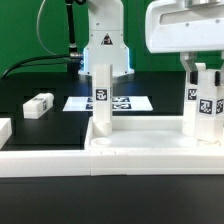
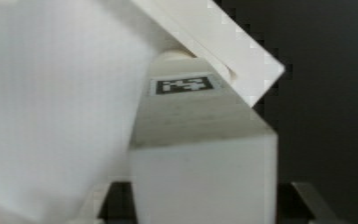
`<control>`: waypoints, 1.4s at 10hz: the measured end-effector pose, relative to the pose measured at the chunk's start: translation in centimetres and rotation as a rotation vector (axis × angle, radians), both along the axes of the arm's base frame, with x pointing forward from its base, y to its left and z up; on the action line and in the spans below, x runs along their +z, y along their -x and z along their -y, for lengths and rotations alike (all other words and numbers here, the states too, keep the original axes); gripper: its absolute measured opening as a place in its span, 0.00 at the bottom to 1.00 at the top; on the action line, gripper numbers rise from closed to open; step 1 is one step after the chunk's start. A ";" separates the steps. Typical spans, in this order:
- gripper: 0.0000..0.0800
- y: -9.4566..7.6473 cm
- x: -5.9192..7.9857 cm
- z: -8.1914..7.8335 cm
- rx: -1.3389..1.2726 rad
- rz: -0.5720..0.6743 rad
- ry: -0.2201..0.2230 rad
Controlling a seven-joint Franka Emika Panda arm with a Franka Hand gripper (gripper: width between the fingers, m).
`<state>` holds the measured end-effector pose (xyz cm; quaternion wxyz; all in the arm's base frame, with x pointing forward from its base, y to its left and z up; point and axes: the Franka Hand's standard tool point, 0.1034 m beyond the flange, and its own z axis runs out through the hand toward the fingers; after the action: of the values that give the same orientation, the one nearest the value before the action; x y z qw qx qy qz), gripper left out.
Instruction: Assemble desk
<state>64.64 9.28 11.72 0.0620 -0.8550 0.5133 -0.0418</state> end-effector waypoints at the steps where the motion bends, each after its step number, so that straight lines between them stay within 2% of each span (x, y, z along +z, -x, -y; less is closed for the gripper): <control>1: 0.37 0.1 -0.1 0.2 -0.122 -0.013 -0.044; 2: 0.37 0.2 -0.1 0.1 -0.269 -0.032 -0.096; 4: 0.37 0.2 -0.1 -0.5 -0.479 -0.058 -0.128; 6: 0.37 0.3 0.0 -0.9 -0.604 -0.070 -0.145; 8: 0.37 0.2 0.0 -0.8 -0.623 -0.070 -0.146; 9: 0.59 0.3 0.0 -0.8 -0.578 -0.067 -0.139; 10: 0.59 0.8 0.0 -0.5 -0.355 -0.088 -0.094; 11: 0.76 0.7 0.1 -0.5 -0.158 -0.076 -0.056; 12: 0.76 1.0 -0.3 -1.1 -0.047 -0.072 -0.046; 13: 0.80 1.5 -0.4 -1.7 -0.045 -0.070 -0.037; 14: 0.80 1.3 -0.4 -1.4 0.051 -0.061 -0.026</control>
Offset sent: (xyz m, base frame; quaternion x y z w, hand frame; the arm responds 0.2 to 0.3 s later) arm 0.0199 0.0280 0.0066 0.0481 -0.0156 0.2967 0.9536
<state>63.30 10.69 11.36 0.0583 -0.8679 0.4933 -0.0076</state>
